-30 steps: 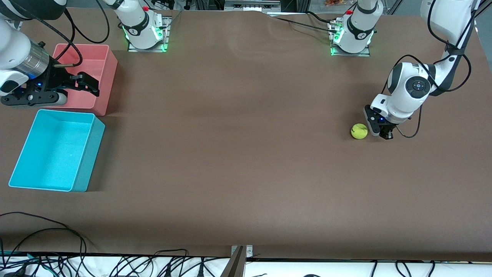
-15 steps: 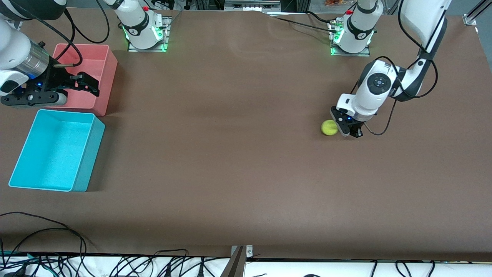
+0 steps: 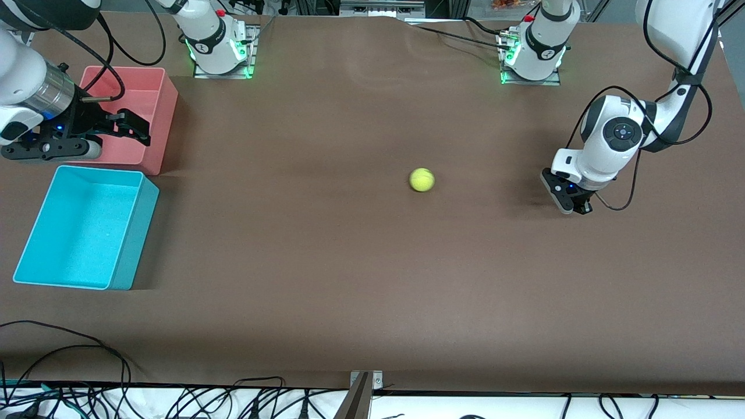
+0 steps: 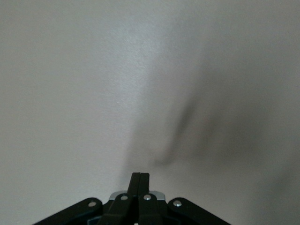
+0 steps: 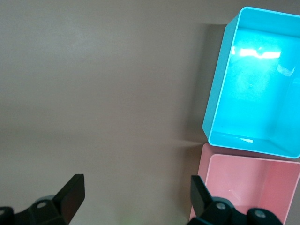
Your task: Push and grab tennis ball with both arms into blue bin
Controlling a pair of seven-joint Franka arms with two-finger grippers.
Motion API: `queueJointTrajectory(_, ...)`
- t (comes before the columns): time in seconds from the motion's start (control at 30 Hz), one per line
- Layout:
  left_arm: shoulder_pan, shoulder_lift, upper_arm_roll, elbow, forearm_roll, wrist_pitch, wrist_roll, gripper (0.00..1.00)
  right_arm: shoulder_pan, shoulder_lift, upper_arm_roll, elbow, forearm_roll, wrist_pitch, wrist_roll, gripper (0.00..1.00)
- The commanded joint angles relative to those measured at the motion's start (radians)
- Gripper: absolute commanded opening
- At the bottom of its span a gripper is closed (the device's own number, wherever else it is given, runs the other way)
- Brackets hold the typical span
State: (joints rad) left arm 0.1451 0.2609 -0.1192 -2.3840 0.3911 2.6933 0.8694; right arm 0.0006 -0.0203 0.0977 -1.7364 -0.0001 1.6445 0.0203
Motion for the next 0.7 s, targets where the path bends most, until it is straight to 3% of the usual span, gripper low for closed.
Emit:
queueJointTrajectory(0.0, -0.016, -0.086, 0.0, -0.006, 0.018, -0.018, -0.004, 0.0, 0.002, 0.008, -0.004, 0.023, -0.001, -0.017, 0.001, 1.0)
queueJointTrajectory(0.43, -0.064, -0.264, -0.002, -0.004, -0.077, -0.092, -0.01, 0.01, 0.002, 0.008, -0.004, 0.023, -0.001, -0.025, 0.001, 1.0)
queueJointTrajectory(0.67, -0.099, -0.308, 0.009, 0.046, -0.172, -0.208, -0.013, 0.01, 0.002, 0.008, -0.004, 0.023, -0.003, -0.025, 0.0, 1.0)
